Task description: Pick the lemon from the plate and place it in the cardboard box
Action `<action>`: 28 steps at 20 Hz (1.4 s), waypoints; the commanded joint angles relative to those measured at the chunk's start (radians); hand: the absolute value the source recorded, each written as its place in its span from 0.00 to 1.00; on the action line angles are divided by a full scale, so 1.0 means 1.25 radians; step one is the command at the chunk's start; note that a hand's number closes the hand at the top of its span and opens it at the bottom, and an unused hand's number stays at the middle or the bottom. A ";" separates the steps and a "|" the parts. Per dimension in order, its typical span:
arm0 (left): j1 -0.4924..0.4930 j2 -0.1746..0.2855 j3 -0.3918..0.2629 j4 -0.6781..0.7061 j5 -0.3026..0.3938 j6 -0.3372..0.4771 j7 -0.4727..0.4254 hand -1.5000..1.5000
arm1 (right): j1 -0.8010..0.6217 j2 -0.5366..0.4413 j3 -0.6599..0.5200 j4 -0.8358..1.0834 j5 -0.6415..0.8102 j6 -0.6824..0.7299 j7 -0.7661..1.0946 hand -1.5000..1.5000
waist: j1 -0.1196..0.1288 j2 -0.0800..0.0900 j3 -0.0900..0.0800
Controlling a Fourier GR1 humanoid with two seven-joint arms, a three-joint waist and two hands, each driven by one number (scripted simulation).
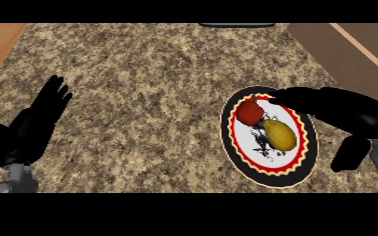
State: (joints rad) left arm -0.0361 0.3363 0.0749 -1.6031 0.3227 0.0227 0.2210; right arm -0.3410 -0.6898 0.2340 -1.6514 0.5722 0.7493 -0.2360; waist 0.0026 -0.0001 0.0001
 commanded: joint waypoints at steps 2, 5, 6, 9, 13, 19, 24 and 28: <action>0.043 0.008 0.041 0.005 0.014 -0.058 -0.036 0.50 | -0.015 0.050 0.001 -0.059 0.043 0.044 0.054 0.00 | 0.002 -0.001 0.000; 0.032 -0.036 0.002 -0.047 -0.033 -0.009 0.008 0.50 | 0.014 0.073 0.001 -0.049 0.100 0.021 0.038 0.00 | 0.001 -0.001 0.000; -0.002 0.000 0.057 -0.010 0.006 -0.050 0.013 0.50 | 0.038 0.043 -0.017 -0.044 0.102 0.027 -0.020 0.00 | 0.000 0.000 0.000; 0.004 -0.026 0.027 -0.033 -0.027 -0.031 0.037 0.50 | 0.018 0.104 0.020 -0.042 0.155 0.029 0.039 0.00 | 0.000 0.000 0.000; -0.034 -0.027 0.047 -0.069 -0.010 -0.017 0.098 0.50 | -0.007 0.137 -0.003 -0.035 0.167 0.064 0.066 0.00 | 0.000 0.000 0.000; -0.078 -0.030 0.062 0.048 -0.046 -0.047 0.045 0.50 | -0.016 0.170 0.013 0.023 0.243 0.020 0.042 0.00 | -0.002 0.001 0.000; 0.009 -0.068 0.065 0.006 -0.048 -0.073 -0.010 0.50 | 0.015 0.132 0.029 0.116 0.317 -0.064 -0.066 0.00 | 0.001 0.001 0.000; -0.053 -0.058 0.064 -0.009 -0.063 -0.059 0.057 0.50 | 0.029 0.149 0.011 0.032 0.315 0.020 -0.044 0.00 | -0.003 0.000 0.000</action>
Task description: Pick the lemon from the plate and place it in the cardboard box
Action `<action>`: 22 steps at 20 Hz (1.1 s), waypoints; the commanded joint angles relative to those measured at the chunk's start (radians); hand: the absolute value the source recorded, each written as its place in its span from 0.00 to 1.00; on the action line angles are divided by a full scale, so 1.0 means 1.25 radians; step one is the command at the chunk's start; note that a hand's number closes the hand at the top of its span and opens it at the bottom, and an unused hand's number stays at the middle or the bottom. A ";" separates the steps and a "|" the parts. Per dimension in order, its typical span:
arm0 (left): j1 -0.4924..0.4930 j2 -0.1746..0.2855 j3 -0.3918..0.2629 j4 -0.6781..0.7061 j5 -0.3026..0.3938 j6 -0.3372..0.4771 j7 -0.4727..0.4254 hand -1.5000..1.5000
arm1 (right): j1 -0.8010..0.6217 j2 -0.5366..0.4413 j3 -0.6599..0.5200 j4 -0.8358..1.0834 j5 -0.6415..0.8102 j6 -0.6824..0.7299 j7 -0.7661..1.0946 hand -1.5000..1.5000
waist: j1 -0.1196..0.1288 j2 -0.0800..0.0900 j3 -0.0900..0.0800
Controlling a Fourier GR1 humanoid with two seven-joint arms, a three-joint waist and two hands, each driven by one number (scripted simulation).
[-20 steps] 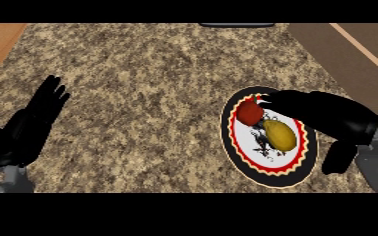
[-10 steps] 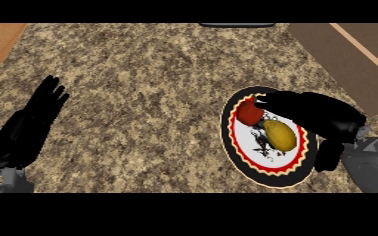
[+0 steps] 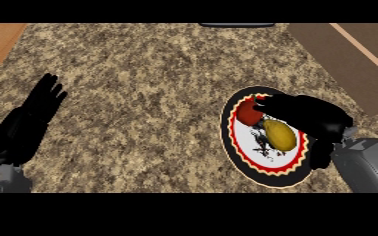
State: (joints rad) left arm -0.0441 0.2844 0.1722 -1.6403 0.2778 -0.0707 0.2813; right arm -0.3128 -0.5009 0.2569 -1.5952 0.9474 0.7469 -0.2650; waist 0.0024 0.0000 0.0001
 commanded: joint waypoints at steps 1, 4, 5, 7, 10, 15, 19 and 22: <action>0.009 0.012 0.034 -0.032 0.020 -0.022 0.023 0.50 | 0.024 -0.009 -0.002 -0.011 0.036 0.008 -0.029 0.00 | 0.000 -0.001 0.000; -0.032 -0.018 0.006 0.008 -0.021 0.015 0.033 0.50 | 0.049 0.032 0.007 -0.027 0.051 0.005 -0.002 0.00 | -0.003 -0.001 0.000; 0.025 -0.032 -0.006 -0.053 -0.027 0.008 0.025 0.50 | 0.025 0.035 0.015 0.019 0.075 -0.007 -0.012 0.00 | 0.001 -0.001 0.000; 0.028 -0.053 -0.010 -0.021 -0.041 0.005 -0.011 0.50 | 0.027 0.011 -0.007 0.031 0.078 -0.010 -0.053 0.00 | 0.000 0.000 0.000; 0.018 -0.060 -0.014 -0.049 -0.051 0.024 0.027 0.50 | -0.009 0.052 0.003 0.049 0.104 0.019 -0.020 0.00 | 0.001 0.000 0.000; 0.039 -0.048 0.022 -0.033 -0.021 -0.027 -0.004 0.50 | -0.020 0.097 0.011 0.135 0.142 -0.057 -0.042 0.00 | 0.003 0.000 0.000; 0.014 -0.057 0.013 -0.008 -0.055 -0.017 -0.012 0.50 | 0.010 0.090 -0.017 0.132 0.154 -0.078 -0.068 1.00 | 0.001 0.000 0.000; 0.006 -0.022 0.054 0.042 -0.021 -0.066 -0.042 0.50 | -0.023 0.082 -0.020 0.182 0.145 -0.152 -0.151 1.00 | 0.002 0.001 0.000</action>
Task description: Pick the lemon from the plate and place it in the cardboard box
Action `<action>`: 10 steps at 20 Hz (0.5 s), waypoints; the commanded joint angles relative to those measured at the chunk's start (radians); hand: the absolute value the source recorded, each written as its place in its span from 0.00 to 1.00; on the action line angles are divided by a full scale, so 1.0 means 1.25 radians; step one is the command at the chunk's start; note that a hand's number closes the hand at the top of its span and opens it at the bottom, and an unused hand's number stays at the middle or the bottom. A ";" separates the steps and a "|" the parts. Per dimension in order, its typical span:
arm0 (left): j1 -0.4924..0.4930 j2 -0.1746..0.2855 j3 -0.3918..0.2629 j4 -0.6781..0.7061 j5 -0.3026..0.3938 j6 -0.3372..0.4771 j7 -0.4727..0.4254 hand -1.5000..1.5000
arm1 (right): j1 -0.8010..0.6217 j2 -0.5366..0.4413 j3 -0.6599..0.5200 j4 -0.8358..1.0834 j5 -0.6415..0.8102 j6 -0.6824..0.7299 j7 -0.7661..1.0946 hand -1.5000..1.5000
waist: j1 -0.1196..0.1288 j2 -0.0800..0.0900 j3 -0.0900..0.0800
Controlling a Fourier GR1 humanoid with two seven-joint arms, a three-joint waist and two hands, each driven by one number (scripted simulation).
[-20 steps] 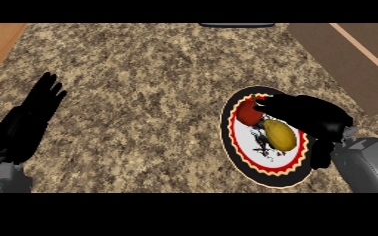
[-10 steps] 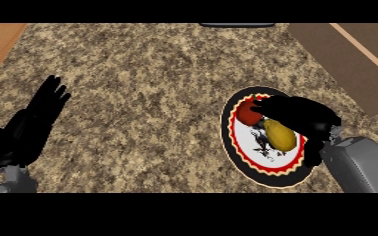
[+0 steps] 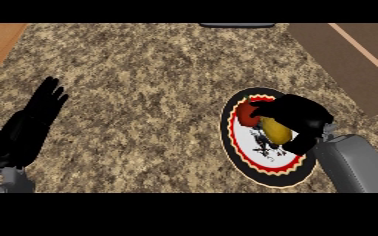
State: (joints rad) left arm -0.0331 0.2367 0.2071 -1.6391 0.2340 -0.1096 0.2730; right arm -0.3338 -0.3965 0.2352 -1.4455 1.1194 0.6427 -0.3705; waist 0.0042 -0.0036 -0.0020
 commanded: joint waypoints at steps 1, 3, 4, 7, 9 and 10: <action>-0.057 0.017 0.021 0.069 0.001 -0.012 -0.006 0.50 | 0.011 -0.001 0.012 -0.022 0.008 -0.017 -0.051 1.00 | -0.004 0.003 0.002; -0.055 0.005 0.004 -0.008 -0.002 0.021 0.062 0.50 | 0.045 0.033 0.045 -0.039 0.038 -0.041 -0.023 1.00 | -0.004 0.002 0.002; -0.010 -0.010 -0.001 -0.008 -0.006 0.004 0.020 0.50 | -0.047 0.000 -0.015 0.109 0.020 -0.072 -0.103 1.00 | 0.003 0.004 0.002; 0.018 -0.022 -0.018 -0.026 -0.027 0.004 0.001 0.50 | -0.065 0.077 -0.036 0.058 0.029 0.010 0.055 1.00 | 0.003 0.002 0.002; -0.032 -0.013 -0.004 0.016 -0.017 0.007 -0.001 0.50 | -0.115 0.127 -0.139 0.176 0.026 -0.022 0.181 1.00 | 0.014 0.009 0.002; -0.036 -0.024 -0.026 -0.019 -0.028 0.021 0.023 0.50 | -0.142 0.136 -0.195 0.197 0.025 -0.026 0.248 1.00 | 0.021 0.010 0.003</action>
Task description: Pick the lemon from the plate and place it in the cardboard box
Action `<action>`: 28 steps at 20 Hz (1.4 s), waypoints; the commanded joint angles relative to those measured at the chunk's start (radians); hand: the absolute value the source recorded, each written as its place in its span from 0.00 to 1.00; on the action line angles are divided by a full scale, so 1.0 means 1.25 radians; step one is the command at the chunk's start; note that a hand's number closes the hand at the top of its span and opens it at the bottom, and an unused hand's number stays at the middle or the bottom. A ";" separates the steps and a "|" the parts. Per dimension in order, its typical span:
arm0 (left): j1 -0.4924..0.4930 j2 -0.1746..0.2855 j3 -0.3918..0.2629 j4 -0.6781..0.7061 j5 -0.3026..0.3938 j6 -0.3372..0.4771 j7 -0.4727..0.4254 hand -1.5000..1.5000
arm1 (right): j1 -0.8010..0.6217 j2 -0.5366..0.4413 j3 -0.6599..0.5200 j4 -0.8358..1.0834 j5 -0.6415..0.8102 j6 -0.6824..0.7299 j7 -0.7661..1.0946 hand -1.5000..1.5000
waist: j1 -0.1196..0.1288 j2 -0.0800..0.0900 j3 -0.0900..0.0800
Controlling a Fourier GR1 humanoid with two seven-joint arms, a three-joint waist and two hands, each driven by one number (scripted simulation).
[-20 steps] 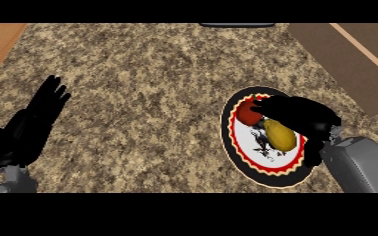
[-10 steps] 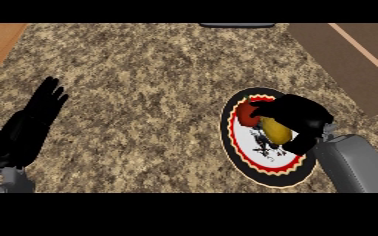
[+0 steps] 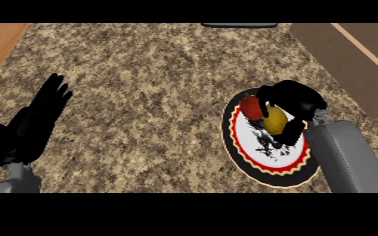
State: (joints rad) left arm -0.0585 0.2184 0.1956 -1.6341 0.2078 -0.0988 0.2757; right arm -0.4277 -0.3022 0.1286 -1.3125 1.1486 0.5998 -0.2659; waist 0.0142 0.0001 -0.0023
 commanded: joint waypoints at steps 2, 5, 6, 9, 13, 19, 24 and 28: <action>-0.016 -0.003 -0.010 -0.002 0.001 -0.005 0.001 0.50 | -0.091 0.078 -0.199 0.141 0.005 -0.027 0.281 1.00 | 0.019 0.018 0.003; -0.030 -0.007 -0.019 -0.015 -0.003 0.006 0.022 0.50 | -0.207 0.092 -0.250 0.250 0.019 -0.056 0.378 1.00 | 0.033 0.015 0.003; -0.028 0.015 0.001 -0.012 0.022 -0.020 0.028 0.50 | -0.226 0.108 -0.265 0.300 0.017 -0.090 0.391 1.00 | 0.037 0.015 0.003; -0.016 0.002 -0.011 -0.022 0.016 -0.013 0.033 0.50 | -0.330 0.097 -0.276 0.407 0.048 -0.176 0.427 1.00 | 0.037 0.013 0.003; -0.027 0.010 0.011 0.030 0.010 -0.019 -0.005 0.50 | -0.397 0.092 -0.272 0.488 0.071 -0.285 0.424 1.00 | 0.018 0.010 0.002; -0.015 -0.005 0.001 -0.008 -0.003 0.008 0.023 0.50 | -0.476 0.051 -0.267 0.408 0.044 -0.264 0.382 1.00 | -0.001 0.001 0.002; 0.007 -0.018 -0.008 -0.060 0.001 0.019 0.049 0.50 | -0.535 0.056 -0.271 0.294 0.054 -0.273 0.486 1.00 | -0.005 -0.003 0.002; 0.009 -0.020 -0.004 -0.020 -0.008 0.013 0.021 0.50 | -0.520 0.051 -0.266 0.172 0.079 -0.288 0.577 1.00 | -0.019 -0.006 0.001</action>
State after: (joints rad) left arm -0.0508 0.2108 0.2015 -1.6492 0.2088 -0.0971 0.3001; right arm -1.0641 -0.2278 -0.2067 -0.9890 1.2274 0.2341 0.3647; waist 0.0006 -0.0039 -0.0005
